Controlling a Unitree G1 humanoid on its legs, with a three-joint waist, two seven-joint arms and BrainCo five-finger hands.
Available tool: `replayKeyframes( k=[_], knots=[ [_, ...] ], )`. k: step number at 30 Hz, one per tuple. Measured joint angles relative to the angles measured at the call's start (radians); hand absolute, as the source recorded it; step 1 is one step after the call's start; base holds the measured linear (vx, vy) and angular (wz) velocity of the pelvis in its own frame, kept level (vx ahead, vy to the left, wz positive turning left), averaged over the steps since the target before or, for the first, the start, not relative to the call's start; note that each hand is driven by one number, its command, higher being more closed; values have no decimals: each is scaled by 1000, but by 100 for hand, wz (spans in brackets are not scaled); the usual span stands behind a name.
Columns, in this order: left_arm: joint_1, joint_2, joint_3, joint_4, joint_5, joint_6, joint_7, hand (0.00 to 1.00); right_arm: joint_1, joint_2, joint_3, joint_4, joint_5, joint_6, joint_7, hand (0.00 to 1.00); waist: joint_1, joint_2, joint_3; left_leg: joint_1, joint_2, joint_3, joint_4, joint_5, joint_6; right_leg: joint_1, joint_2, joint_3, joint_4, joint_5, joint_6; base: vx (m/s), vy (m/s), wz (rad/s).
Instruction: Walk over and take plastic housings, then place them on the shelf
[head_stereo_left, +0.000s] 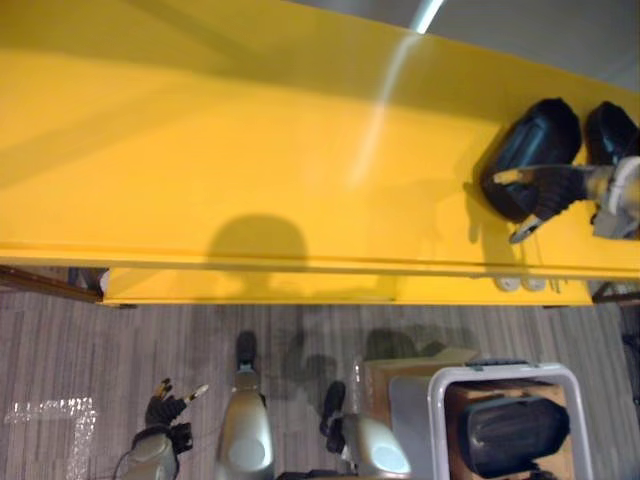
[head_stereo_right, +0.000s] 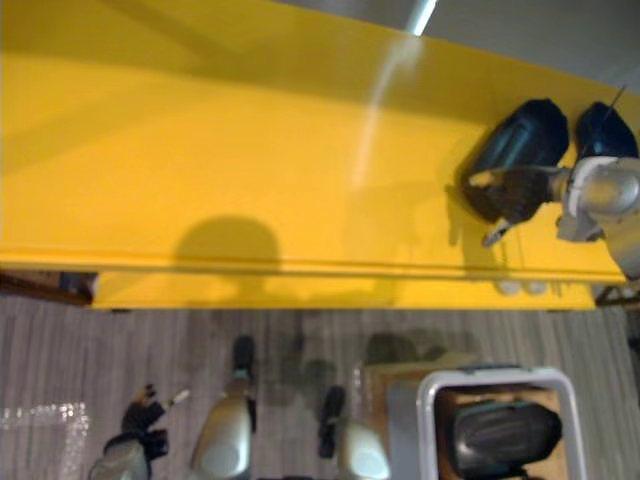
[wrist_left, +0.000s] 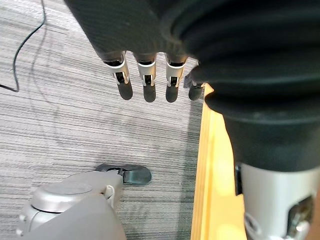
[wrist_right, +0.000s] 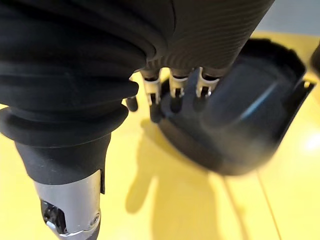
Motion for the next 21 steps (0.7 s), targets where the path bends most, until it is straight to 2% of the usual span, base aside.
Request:
replayKeyframes(
  k=[4,6,9,10,11,13,15,16,17,19,21],
  knots=[
    [1,-3,0,1,-2,-21,0,0,0,-1,-99,-118,176,-64,-232,0,-8,0,0,1,5,15,0,-3,-2,-5,8,14,-9,7,-1,3,-11,-11],
    [1,-3,0,3,-2,-22,0,0,1,-1,-128,-162,260,-106,-296,0,-16,0,0,0,3,15,0,-2,-2,-6,8,14,-9,7,-1,0,0,0],
    [1,-7,0,5,-3,-22,-1,0,44,6,-216,-212,303,-146,-372,0,-25,1,0,-10,-3,14,1,-2,-2,-15,6,14,-8,8,0,0,0,0],
    [1,-9,0,6,-3,-22,-1,0,50,9,-229,-213,307,-149,-386,0,-27,3,1,-10,-4,14,1,-2,-1,-15,6,14,-8,8,0,0,0,0],
    [2,-15,-1,9,-2,-23,-1,0,66,21,-253,-213,333,-150,-433,0,-30,5,2,-11,-6,13,3,0,1,-15,5,14,-7,9,1,17,7,3],
    [6,-29,-1,12,-3,-24,-1,0,66,71,-306,-194,350,-125,-530,0,-40,15,3,-11,-8,11,5,2,3,-15,3,14,-5,9,1,14,8,4],
    [6,-61,-16,21,-3,-31,0,0,60,139,-401,-139,360,-28,-701,0,-46,45,0,-12,-13,7,5,2,4,-15,-1,12,-5,11,3,-4,14,5],
    [6,-69,-24,24,-3,-34,0,0,59,151,-428,-115,361,-2,-744,0,-46,54,1,-12,-15,5,5,2,4,-14,-2,12,-5,11,4,-10,19,7],
    [6,-86,-42,30,-6,-43,2,0,58,174,-487,-64,360,51,-823,0,-47,76,3,-13,-16,2,5,2,4,-13,-5,10,-5,12,4,-10,15,5],
    [18,-118,-54,31,-11,-44,6,0,78,242,-600,12,361,121,-938,0,-55,109,3,-13,-22,2,5,3,5,-14,-8,11,-5,13,6,0,0,0],
    [26,-133,-81,34,-16,-45,13,0,116,296,-663,42,356,155,-1029,0,-65,135,4,-13,-21,4,5,6,9,-15,-8,13,-5,14,8,-1,7,-4]
  ],
)
